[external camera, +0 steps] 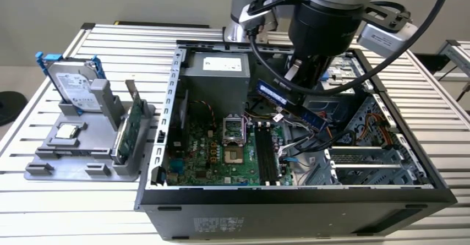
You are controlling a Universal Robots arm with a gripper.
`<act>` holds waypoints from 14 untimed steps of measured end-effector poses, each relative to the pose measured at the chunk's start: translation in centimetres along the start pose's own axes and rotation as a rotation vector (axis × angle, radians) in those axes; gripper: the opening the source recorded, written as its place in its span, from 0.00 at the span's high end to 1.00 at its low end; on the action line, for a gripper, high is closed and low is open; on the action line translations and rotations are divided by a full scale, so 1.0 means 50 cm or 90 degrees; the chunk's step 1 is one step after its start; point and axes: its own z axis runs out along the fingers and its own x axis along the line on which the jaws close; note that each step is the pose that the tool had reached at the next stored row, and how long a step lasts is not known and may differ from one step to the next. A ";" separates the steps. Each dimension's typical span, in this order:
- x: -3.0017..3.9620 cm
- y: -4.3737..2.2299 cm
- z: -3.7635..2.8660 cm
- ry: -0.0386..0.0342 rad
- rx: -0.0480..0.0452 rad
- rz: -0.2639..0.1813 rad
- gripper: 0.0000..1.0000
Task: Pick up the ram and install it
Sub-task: 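Insert the ram into the slot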
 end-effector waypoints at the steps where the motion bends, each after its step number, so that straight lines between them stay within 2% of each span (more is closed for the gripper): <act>1: 0.000 0.000 0.000 -0.0001 0.0001 0.006 1.00; 9: 0.000 0.000 0.000 -0.0010 0.0006 0.041 1.00; 14: 0.000 0.000 0.000 -0.0010 0.0006 0.043 1.00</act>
